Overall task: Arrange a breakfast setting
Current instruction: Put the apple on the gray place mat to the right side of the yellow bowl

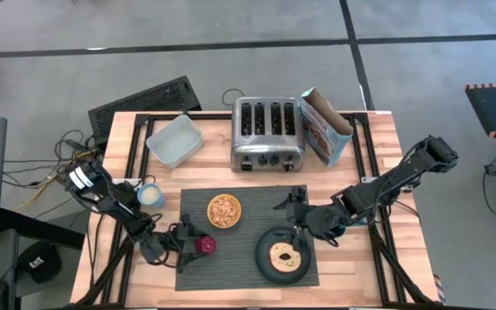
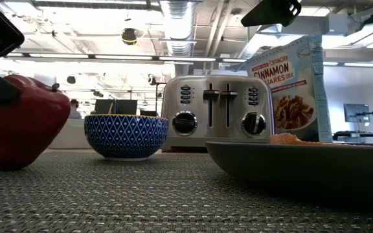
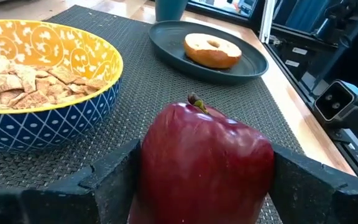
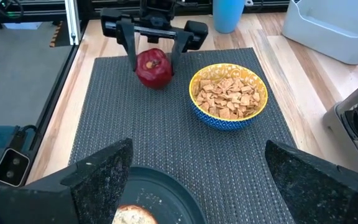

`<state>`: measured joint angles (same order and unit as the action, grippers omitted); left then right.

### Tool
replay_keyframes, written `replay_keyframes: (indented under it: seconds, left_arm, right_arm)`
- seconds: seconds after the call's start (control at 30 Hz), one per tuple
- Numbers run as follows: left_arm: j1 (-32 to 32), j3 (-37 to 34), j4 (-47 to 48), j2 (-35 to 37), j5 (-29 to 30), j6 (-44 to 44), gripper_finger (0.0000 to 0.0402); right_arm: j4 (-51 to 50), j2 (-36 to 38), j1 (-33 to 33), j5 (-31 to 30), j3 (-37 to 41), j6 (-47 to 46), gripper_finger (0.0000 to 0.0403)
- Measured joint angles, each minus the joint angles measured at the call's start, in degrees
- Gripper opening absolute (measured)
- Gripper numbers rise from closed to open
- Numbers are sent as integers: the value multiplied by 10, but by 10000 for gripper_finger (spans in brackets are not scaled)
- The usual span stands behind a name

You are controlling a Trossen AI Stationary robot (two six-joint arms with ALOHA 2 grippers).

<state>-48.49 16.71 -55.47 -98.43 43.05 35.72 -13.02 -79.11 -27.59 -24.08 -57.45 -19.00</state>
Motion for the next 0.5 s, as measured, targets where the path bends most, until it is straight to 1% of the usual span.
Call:
replay_keyframes:
  seconds: [0.4, 0.5]
  left_arm:
    - [0, 0, 4, 0, 4, -4, 293]
    - [0, 0, -10, 0, 9, -19, 287]
  right_arm:
    - [2, 0, 0, 0, 0, 0, 393]
    - [3, 0, 0, 0, 0, 0, 393]
